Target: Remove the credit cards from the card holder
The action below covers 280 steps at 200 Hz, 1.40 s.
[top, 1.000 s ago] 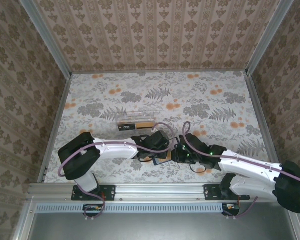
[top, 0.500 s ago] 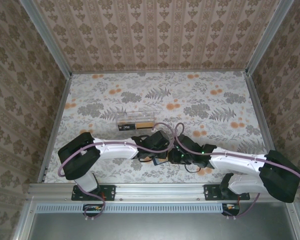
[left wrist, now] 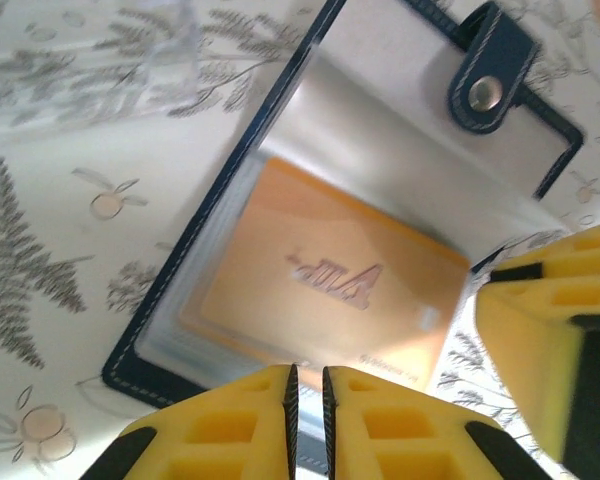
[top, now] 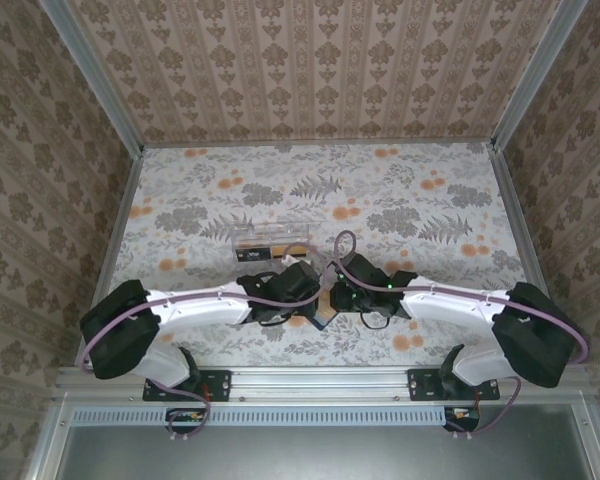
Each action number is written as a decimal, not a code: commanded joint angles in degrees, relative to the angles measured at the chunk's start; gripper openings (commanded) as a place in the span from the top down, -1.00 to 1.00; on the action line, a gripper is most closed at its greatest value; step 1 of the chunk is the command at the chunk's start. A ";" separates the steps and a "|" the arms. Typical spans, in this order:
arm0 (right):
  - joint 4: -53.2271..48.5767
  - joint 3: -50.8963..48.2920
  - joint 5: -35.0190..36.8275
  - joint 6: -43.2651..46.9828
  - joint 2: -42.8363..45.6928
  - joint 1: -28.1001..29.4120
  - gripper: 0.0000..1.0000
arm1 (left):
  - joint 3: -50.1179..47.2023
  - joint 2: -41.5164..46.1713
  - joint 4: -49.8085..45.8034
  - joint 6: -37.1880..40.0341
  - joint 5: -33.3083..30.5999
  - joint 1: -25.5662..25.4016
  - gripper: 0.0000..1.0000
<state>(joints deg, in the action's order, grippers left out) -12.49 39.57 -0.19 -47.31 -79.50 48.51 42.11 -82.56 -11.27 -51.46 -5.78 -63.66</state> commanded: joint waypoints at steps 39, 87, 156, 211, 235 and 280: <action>-4.34 6.49 1.21 3.66 -4.58 0.98 0.52 | -2.97 -3.15 2.47 -5.13 -0.46 -0.32 0.64; -6.91 9.33 2.68 4.28 -5.63 1.15 0.40 | -1.70 -6.37 1.09 -5.97 -1.38 -0.50 0.65; -9.62 15.08 5.53 8.13 -11.73 -0.70 0.39 | -1.59 -6.31 -1.03 -5.65 -2.63 -0.59 0.66; -11.01 17.50 6.72 12.46 -15.12 -3.76 0.40 | -1.20 -6.38 -2.31 -5.32 -3.43 -0.51 0.66; -9.42 17.14 1.76 15.87 -16.89 -6.16 0.41 | -0.86 -6.47 -2.82 -5.04 -3.61 -0.33 0.66; -9.59 15.65 -1.16 17.48 -19.51 -9.65 0.57 | -0.11 -6.72 -4.70 -2.98 -4.38 1.31 0.66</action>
<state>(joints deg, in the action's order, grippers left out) -21.28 55.88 1.02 -31.79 -98.04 40.18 41.12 -88.14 -11.42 -56.23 -8.19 -63.66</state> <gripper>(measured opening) 0.225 0.171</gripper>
